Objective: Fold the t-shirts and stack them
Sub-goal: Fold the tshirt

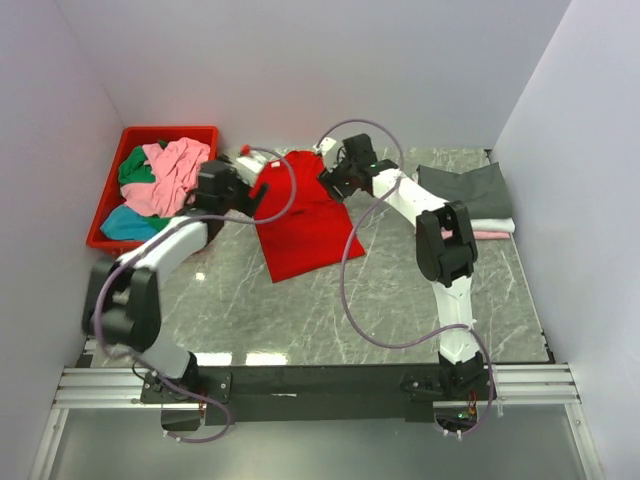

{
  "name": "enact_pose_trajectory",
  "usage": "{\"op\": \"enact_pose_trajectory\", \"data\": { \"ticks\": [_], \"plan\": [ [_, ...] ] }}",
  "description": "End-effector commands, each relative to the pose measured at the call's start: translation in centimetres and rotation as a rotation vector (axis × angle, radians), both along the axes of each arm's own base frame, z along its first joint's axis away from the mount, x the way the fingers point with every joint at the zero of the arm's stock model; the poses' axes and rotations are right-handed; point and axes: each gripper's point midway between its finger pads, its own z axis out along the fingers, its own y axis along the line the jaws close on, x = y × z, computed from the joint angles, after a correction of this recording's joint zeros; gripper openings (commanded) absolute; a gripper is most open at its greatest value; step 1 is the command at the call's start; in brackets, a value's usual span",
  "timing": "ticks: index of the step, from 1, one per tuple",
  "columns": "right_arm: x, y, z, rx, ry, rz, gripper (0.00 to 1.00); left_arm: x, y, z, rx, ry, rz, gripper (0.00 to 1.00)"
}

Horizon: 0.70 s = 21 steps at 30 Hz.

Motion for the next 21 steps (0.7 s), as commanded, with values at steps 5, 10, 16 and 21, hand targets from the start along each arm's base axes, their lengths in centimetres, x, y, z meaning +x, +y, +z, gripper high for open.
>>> {"op": "enact_pose_trajectory", "data": {
  "ticks": [5, 10, 16, 21],
  "plan": [
    [-10.9, -3.3, 6.0, 0.119, 0.014, 0.724, 0.69, -10.3, -6.5, 6.1, -0.025, -0.073, -0.464, 0.84],
    [-16.6, -5.7, 1.0, -0.112, -0.079, 0.982, 0.72, -18.9, -10.5, -3.3, 0.226, 0.097, -0.676, 0.79],
    [-16.3, -5.3, -0.2, -0.145, -0.121, 0.918, 0.72, -20.2, -10.7, -7.2, 0.269, 0.154, -0.67, 0.77],
    [-15.9, -4.8, -0.2, -0.125, -0.111, 0.897, 0.72, -19.8, -10.8, -7.1, 0.263, 0.134, -0.663, 0.77]
  ]
}}
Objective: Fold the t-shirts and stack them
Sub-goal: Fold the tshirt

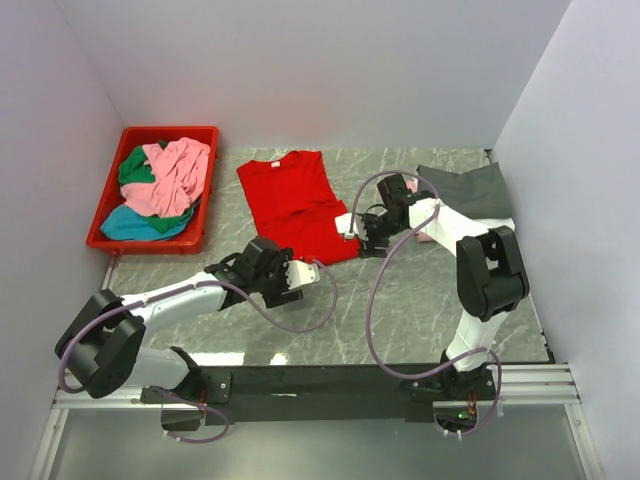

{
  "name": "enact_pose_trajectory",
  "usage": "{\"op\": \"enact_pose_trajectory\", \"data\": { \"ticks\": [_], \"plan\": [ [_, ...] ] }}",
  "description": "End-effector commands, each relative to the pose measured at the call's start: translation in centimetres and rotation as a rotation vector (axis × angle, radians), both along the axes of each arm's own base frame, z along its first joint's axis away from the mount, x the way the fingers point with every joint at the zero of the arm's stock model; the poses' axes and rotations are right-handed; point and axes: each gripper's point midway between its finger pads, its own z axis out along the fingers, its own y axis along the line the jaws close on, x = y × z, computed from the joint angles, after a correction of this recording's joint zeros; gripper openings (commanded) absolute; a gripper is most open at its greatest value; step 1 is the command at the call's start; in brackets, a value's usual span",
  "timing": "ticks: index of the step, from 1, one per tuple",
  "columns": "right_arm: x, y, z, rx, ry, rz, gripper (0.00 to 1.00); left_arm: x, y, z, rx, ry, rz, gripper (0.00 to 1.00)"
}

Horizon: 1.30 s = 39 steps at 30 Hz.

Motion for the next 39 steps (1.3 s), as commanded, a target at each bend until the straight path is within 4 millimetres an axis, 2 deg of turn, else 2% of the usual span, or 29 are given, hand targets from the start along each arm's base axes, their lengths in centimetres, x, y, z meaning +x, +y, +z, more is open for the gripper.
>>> {"op": "enact_pose_trajectory", "data": {
  "ticks": [1, 6, 14, 19, 27, 29, 30, 32, 33, 34, 36, 38, 39],
  "plan": [
    [1.8, 0.8, 2.0, 0.043, -0.089, 0.014, 0.72, 1.4, -1.1, 2.1, -0.055, -0.078, -0.009, 0.77],
    [1.2, 1.1, 0.5, -0.007, -0.09, 0.025, 0.72, 2.2, -0.6, 1.1, -0.023, -0.102, 0.028, 0.77],
    [1.6, 1.7, -0.1, -0.029, -0.088, 0.005, 0.72, 3.5, -0.1, 0.6, -0.004, -0.111, 0.053, 0.75],
    [1.1, 2.0, -1.5, -0.067, -0.076, 0.025, 0.72, 4.6, 0.4, 0.6, -0.009, -0.128, 0.082, 0.74],
    [2.4, 2.3, -3.4, -0.145, -0.071, -0.038, 0.7, 5.9, 0.9, -1.1, 0.02, -0.082, 0.097, 0.69],
    [2.4, 2.3, -3.5, -0.15, -0.066, -0.042, 0.67, 6.0, 0.9, -1.5, 0.024, -0.069, 0.094, 0.65],
    [2.3, 2.3, -3.8, -0.158, -0.054, -0.043, 0.62, 6.2, 0.8, -1.7, 0.027, -0.058, 0.094, 0.62],
    [2.2, 2.4, -3.8, -0.163, -0.043, -0.044, 0.52, 6.1, 0.8, -2.2, 0.032, -0.022, 0.092, 0.48],
    [1.8, 2.3, -4.0, -0.172, -0.026, -0.043, 0.38, 6.2, 0.8, -2.5, 0.038, -0.003, 0.094, 0.41],
    [1.7, 2.2, -4.0, -0.175, -0.019, -0.045, 0.31, 6.0, 0.7, -2.7, 0.039, 0.012, 0.092, 0.25],
    [0.9, 1.9, -3.9, -0.177, -0.003, -0.041, 0.17, 5.7, 0.6, -2.6, 0.035, 0.028, 0.087, 0.07],
    [-0.7, 1.3, -4.5, -0.183, 0.019, -0.022, 0.13, 5.1, 0.2, -2.1, 0.012, 0.038, 0.08, 0.01],
    [-1.1, 1.2, -3.8, -0.172, 0.005, -0.017, 0.09, 4.4, -0.1, -1.5, -0.006, 0.04, 0.065, 0.01]
  ]
}}
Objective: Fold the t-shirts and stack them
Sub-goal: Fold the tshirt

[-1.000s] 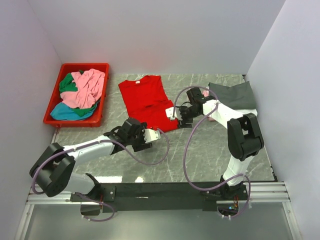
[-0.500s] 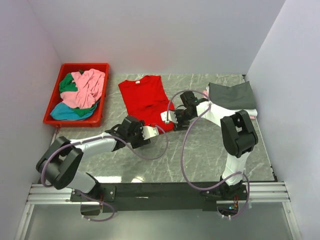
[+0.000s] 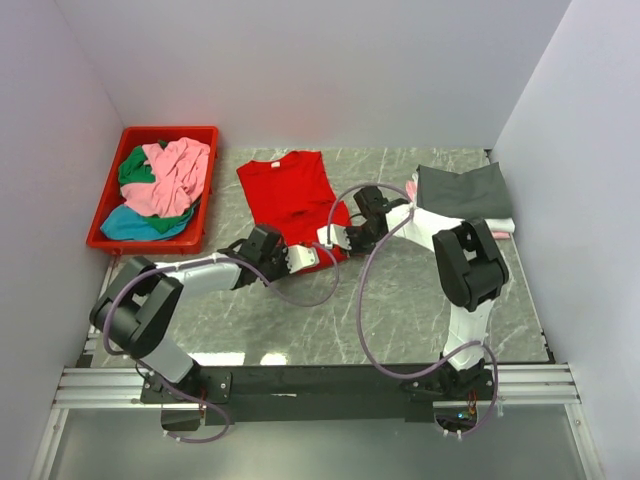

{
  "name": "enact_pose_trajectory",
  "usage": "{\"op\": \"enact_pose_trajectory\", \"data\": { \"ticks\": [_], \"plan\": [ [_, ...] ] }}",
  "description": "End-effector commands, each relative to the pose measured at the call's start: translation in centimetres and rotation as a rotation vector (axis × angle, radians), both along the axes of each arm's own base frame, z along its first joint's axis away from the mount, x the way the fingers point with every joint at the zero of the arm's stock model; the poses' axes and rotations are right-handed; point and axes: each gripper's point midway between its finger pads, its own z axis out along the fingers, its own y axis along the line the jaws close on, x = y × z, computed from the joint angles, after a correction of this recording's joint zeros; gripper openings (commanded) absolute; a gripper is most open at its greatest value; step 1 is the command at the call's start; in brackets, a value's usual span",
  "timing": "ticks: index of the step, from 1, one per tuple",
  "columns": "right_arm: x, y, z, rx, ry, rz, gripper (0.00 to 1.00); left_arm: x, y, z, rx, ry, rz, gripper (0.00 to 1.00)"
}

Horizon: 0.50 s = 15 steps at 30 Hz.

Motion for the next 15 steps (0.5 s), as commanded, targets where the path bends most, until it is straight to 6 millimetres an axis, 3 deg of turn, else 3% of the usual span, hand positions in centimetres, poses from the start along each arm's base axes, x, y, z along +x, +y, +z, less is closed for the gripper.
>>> {"op": "enact_pose_trajectory", "data": {
  "ticks": [1, 8, 13, 15],
  "plan": [
    [-2.7, -0.8, 0.9, -0.003, 0.023, 0.023, 0.08, -2.1, -1.9, 2.0, -0.071, 0.035, -0.067, 0.01],
    [-9.4, -3.6, 0.6, -0.005, 0.154, 0.036, 0.0, -8.7, -3.9, 2.9, -0.151, 0.187, -0.202, 0.01],
    [-12.1, -5.2, 1.7, -0.011, 0.174, 0.016, 0.0, -13.3, -5.3, 2.8, -0.194, 0.319, -0.286, 0.01],
    [-13.2, -5.6, 2.1, -0.017, 0.191, 0.016, 0.0, -14.3, -5.2, 2.3, -0.187, 0.347, -0.289, 0.01]
  ]
}}
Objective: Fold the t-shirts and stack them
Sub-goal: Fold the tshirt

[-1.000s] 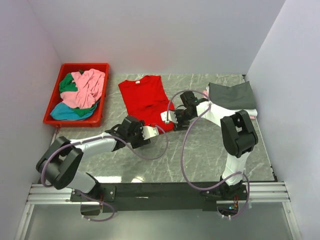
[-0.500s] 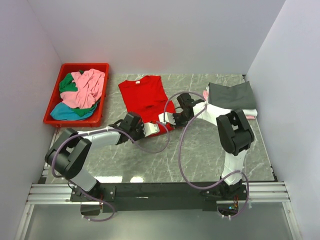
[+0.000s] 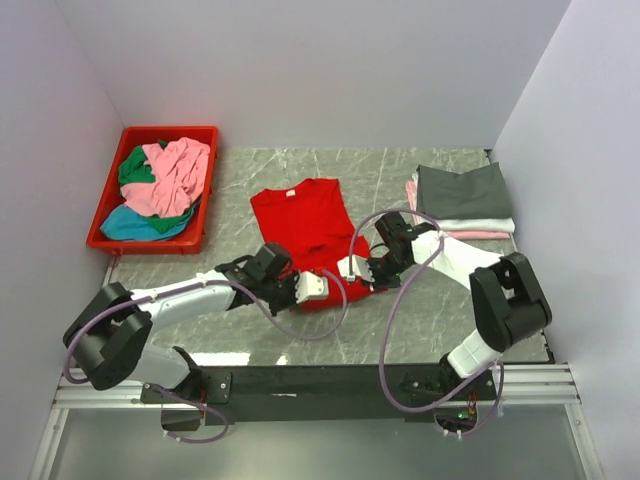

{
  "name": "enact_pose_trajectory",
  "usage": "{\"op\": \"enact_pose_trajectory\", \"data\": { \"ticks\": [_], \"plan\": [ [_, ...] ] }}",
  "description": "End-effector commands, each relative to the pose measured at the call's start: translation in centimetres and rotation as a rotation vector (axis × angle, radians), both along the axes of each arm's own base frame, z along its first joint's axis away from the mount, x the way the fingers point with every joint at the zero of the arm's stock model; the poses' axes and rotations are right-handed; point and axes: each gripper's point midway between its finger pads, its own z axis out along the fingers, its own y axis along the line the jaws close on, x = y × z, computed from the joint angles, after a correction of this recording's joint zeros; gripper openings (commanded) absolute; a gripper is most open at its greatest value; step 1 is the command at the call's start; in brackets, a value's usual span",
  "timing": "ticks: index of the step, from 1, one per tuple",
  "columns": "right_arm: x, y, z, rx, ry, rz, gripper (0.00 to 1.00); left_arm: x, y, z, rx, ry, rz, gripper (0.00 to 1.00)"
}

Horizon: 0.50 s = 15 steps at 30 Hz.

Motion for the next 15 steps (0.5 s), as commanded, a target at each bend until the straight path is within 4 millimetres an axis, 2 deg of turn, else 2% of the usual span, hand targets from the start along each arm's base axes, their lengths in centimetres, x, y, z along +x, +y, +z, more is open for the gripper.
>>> {"op": "enact_pose_trajectory", "data": {
  "ticks": [1, 4, 5, 7, 8, 9, 11, 12, 13, 14, 15],
  "plan": [
    [-2.3, -0.7, 1.4, 0.015, 0.046, 0.001, 0.0, -3.8, -0.5, -0.4, -0.024, 0.128, -0.057, 0.0],
    [-3.1, -1.0, 1.5, 0.014, 0.055, 0.002, 0.0, -4.3, -0.4, -0.6, -0.023, 0.131, -0.055, 0.01],
    [-3.2, -1.1, 1.4, 0.009, 0.06, 0.0, 0.1, -4.3, -0.5, -0.6, -0.025, 0.132, -0.052, 0.01],
    [-3.6, -1.6, 1.1, -0.017, 0.082, 0.001, 0.39, -4.2, -0.6, -0.5, -0.021, 0.139, -0.041, 0.2],
    [-3.7, -1.7, 1.2, -0.021, 0.086, 0.006, 0.61, -4.0, -0.7, -0.2, -0.024, 0.138, -0.037, 0.27],
    [-3.8, -2.0, 1.3, -0.027, 0.098, -0.002, 0.67, -4.0, -0.8, 0.2, -0.03, 0.137, -0.032, 0.43],
    [-3.0, -1.8, 2.4, 0.005, 0.085, -0.021, 0.73, -3.5, -0.9, 1.1, -0.038, 0.129, 0.014, 0.48],
    [-2.7, -1.8, 3.0, 0.02, 0.078, -0.033, 0.75, -2.5, -0.8, 2.3, -0.052, 0.08, 0.054, 0.5],
    [-1.8, -2.1, 3.6, 0.04, 0.069, -0.065, 0.75, -1.9, -0.7, 3.1, -0.064, 0.053, 0.086, 0.52],
    [-0.6, -1.5, 4.9, 0.081, 0.052, -0.097, 0.75, -1.1, -0.7, 4.0, -0.093, 0.033, 0.135, 0.53],
    [0.5, -1.2, 5.2, 0.103, 0.056, -0.127, 0.75, -0.1, -0.5, 5.4, -0.128, -0.007, 0.185, 0.54]
  ]
}}
